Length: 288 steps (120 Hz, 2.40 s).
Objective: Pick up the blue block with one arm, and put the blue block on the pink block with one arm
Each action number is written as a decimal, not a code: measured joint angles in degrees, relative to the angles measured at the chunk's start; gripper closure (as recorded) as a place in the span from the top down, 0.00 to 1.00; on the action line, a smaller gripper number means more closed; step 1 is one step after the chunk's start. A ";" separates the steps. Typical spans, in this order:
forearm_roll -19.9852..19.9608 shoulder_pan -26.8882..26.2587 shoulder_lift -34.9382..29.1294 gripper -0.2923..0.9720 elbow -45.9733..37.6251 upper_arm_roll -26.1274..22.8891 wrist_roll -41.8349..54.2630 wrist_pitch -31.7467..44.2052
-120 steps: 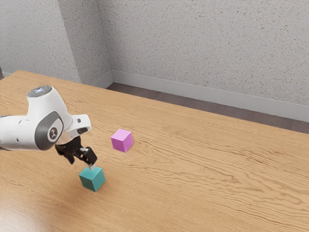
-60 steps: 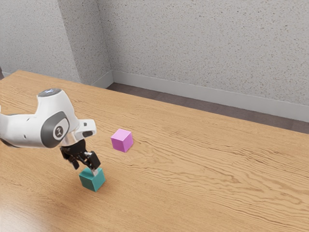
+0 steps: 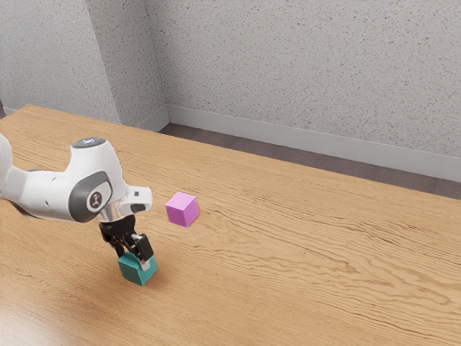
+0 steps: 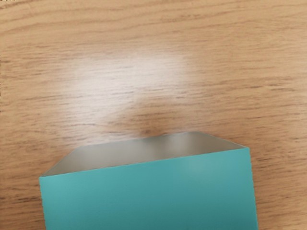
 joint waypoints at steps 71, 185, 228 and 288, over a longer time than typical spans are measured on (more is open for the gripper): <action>2.99 -0.03 1.91 0.54 0.97 0.06 -2.04 -0.11; 5.16 -9.67 19.65 0.45 41.73 8.97 -8.13 -26.36; 6.82 -12.95 22.34 0.45 46.74 12.07 -9.45 -34.68; 11.71 -17.21 27.61 0.47 55.75 14.20 -9.89 -36.63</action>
